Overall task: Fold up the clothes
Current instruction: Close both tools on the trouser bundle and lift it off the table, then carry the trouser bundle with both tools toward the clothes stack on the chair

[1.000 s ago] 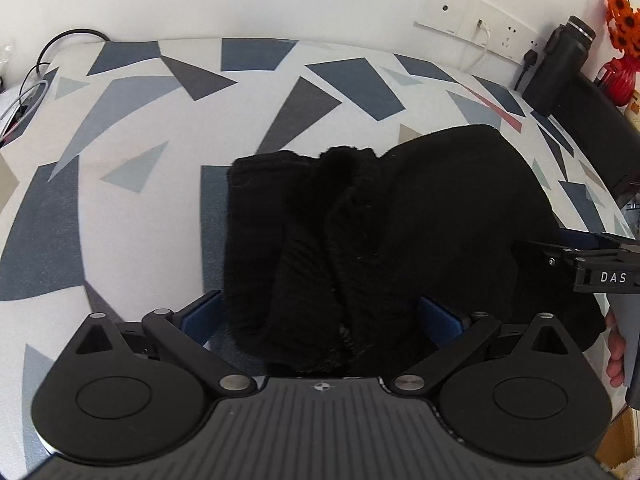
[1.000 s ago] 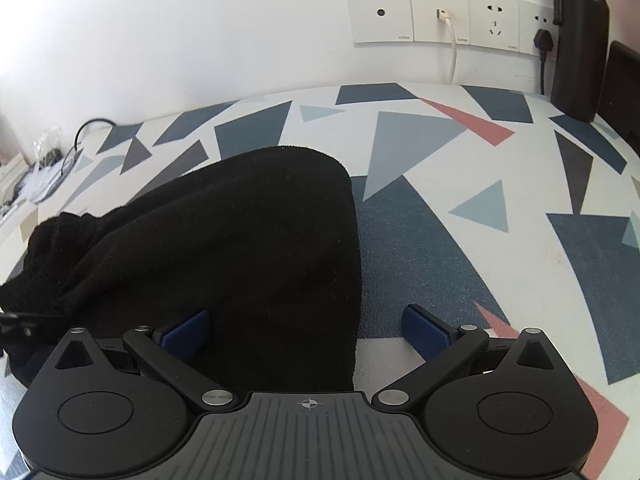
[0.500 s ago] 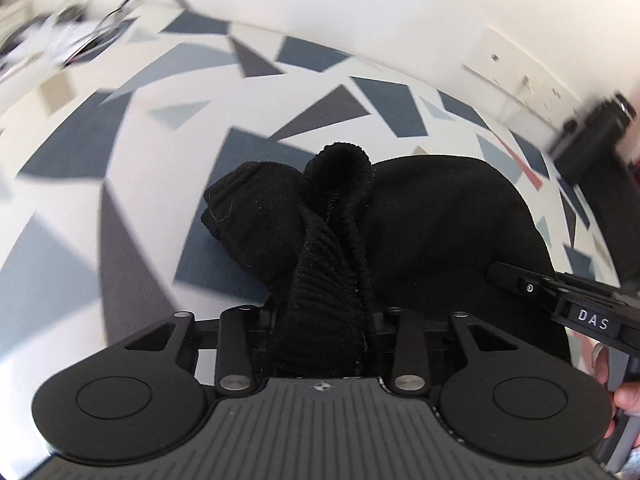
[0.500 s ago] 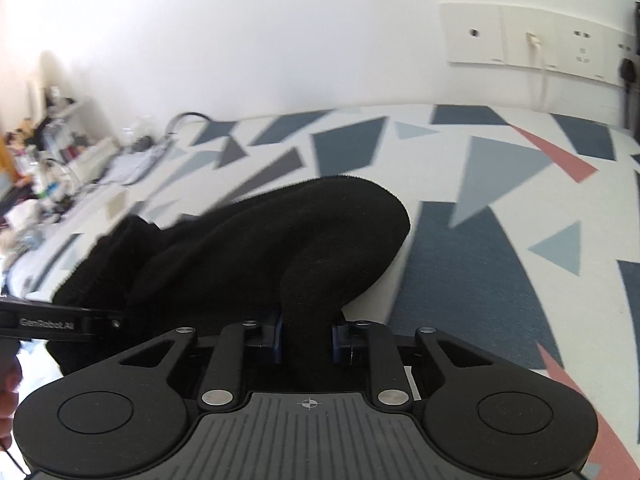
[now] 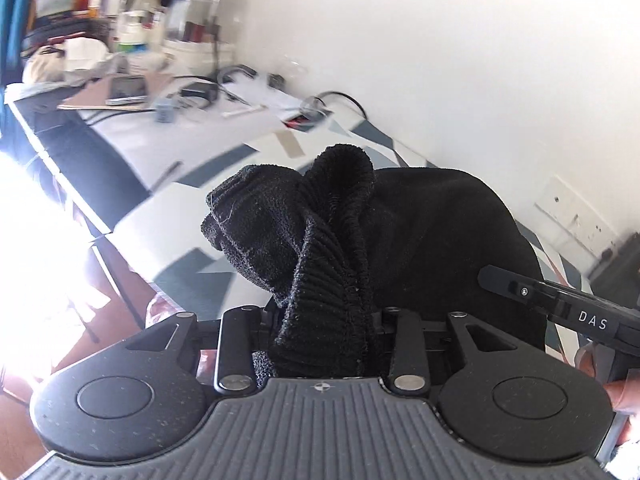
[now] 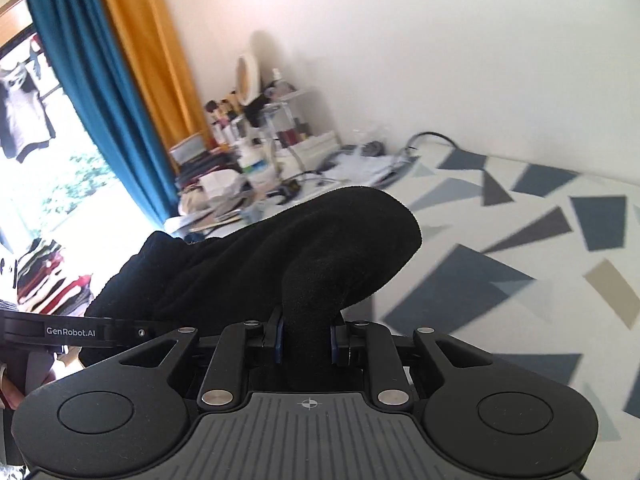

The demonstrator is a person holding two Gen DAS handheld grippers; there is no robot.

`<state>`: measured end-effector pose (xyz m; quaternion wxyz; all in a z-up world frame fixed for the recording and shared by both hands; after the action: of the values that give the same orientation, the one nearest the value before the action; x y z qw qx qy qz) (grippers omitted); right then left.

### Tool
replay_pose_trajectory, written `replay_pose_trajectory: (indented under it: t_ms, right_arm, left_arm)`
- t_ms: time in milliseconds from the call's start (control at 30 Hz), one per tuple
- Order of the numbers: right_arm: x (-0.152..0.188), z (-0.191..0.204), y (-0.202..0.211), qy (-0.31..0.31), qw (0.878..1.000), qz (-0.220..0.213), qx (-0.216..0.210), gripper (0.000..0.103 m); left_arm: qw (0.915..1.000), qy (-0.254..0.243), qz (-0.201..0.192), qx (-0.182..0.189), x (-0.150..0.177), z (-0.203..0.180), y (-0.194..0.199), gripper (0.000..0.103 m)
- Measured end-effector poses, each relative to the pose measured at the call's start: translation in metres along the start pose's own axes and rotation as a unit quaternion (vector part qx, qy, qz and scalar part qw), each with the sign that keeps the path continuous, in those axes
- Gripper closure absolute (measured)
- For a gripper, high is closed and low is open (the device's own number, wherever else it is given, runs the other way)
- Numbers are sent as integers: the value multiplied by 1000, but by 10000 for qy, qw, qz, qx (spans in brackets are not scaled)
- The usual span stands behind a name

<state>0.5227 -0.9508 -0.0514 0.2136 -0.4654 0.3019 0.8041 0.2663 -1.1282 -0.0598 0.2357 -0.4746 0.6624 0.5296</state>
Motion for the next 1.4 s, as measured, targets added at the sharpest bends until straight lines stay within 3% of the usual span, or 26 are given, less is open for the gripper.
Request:
replay_pose_trajectory:
  t_ms: [167, 333, 533, 633, 833, 1033, 1133, 1267, 1400]
  right_arm:
    - [12, 119, -24, 396, 9972, 140, -618, 86]
    - [50, 259, -45, 548, 9902, 418, -1215, 86]
    - [94, 414, -73, 726, 9729, 823, -2035, 86]
    - [113, 485, -85, 971, 9597, 987, -2446, 86]
    - [147, 605, -120, 1340, 9336, 1294, -3062, 86]
    - [180, 694, -191, 1389, 9181, 1443, -3420, 86]
    - [184, 735, -244, 1295, 9150, 1434, -3542, 86]
    - [178, 791, -338, 1096, 9157, 1546, -3544, 86]
    - [160, 850, -410, 1140, 9100, 1339, -3754, 86]
  left_arm:
    - [9971, 423, -472, -414, 4, 96, 93, 68]
    - [9896, 618, -776, -1044, 9, 201, 199, 68]
    - [9724, 937, -1082, -1842, 17, 298, 297, 68]
    - [9589, 1241, -1299, -2197, 22, 343, 333, 68]
    - [9337, 1797, -1514, -2702, 28, 424, 362, 68]
    - [9189, 1999, -1620, -2991, 9, 513, 367, 68]
    - [9151, 2080, -1588, -3068, -12, 572, 369, 68]
    - [9167, 1982, -1433, -3159, -56, 644, 368, 68]
    - [9101, 1826, -1713, -3302, -102, 709, 370, 68]
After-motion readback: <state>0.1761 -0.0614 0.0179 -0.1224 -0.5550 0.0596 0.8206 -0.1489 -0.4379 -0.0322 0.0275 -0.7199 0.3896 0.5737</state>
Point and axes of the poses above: each gripper's, at about its wrist camera, not at the fingertips, and y roughly against the way its jaws point, z to its left, x to its underside, the point moved 4 cm from there along -y, roughly the way its jaws point, and after that the axes turned 12 degrees about -z, right-handed, at the moved point
